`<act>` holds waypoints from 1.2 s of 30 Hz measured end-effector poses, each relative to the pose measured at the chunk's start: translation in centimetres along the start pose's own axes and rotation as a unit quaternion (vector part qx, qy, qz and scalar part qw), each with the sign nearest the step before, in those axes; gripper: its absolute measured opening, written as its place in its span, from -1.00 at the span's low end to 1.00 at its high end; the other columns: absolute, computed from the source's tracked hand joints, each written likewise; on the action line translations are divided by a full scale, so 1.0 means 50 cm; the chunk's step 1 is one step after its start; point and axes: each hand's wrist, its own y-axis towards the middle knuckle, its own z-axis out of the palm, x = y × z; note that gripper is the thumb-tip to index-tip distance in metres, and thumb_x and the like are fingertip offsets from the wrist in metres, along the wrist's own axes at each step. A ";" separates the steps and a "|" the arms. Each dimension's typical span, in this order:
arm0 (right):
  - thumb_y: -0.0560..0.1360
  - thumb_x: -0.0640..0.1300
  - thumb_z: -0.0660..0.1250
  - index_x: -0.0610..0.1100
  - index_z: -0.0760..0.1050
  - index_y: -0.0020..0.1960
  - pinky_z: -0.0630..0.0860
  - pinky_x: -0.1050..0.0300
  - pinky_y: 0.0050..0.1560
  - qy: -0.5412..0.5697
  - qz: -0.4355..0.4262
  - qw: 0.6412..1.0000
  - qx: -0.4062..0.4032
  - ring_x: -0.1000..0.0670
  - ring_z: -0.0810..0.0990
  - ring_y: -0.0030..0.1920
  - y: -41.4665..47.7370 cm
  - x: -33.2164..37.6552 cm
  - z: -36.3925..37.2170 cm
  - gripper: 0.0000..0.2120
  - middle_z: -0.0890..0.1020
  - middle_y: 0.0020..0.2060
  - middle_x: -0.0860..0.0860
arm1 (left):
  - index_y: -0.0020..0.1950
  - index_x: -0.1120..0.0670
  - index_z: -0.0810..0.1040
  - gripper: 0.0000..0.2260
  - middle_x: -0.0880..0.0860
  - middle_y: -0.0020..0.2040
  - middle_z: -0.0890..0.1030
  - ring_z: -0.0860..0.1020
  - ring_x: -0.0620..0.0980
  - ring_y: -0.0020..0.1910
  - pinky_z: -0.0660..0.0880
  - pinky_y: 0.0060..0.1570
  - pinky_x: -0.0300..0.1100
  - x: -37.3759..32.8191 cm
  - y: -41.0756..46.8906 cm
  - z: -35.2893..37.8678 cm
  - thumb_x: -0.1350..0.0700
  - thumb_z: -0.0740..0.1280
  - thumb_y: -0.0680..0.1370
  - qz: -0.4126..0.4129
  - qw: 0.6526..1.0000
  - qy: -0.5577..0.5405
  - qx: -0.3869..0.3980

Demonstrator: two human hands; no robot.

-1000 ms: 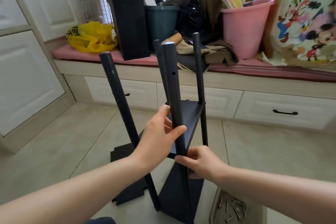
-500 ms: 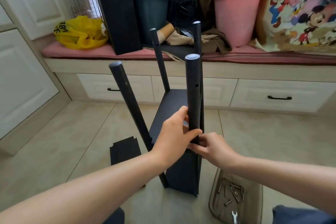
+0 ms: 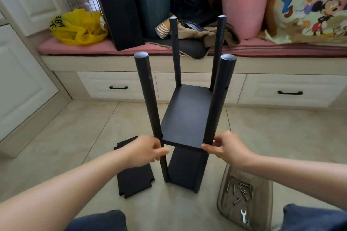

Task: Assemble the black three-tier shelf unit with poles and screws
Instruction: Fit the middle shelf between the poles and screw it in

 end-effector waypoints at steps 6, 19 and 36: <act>0.51 -0.04 0.44 -0.13 0.64 0.19 0.66 0.12 -0.02 0.055 0.021 0.998 0.012 0.08 0.69 -0.06 0.006 0.003 0.000 -0.71 0.72 -0.07 0.02 | 0.09 0.03 0.55 -0.72 -0.04 -0.06 0.61 0.60 -0.08 -0.10 0.57 -0.13 -0.20 0.020 0.021 -0.024 -0.14 0.44 0.54 -0.025 0.985 -0.036 -0.168; 0.52 -0.05 0.44 -0.18 0.65 0.14 0.66 0.03 0.04 0.013 0.031 0.998 0.049 -0.03 0.71 -0.05 0.032 -0.009 -0.052 -0.74 0.72 -0.10 -0.05 | 0.05 -0.22 0.48 -0.72 -0.20 0.00 0.62 0.62 -0.18 0.03 0.50 -0.04 -0.39 -0.018 0.010 -0.035 0.17 0.44 0.57 0.105 0.954 -0.195 -0.200; 0.62 -0.25 0.26 0.00 0.38 0.25 0.58 0.21 -0.17 0.038 0.054 0.996 -0.065 0.02 0.62 0.04 0.027 -0.068 -0.150 -0.74 0.62 -0.01 0.01 | 0.28 -0.03 0.54 -0.69 -0.14 -0.05 0.63 0.58 -0.36 -0.09 0.49 -0.14 -0.48 -0.162 0.008 0.069 0.05 0.45 0.55 0.216 0.945 -0.171 -0.174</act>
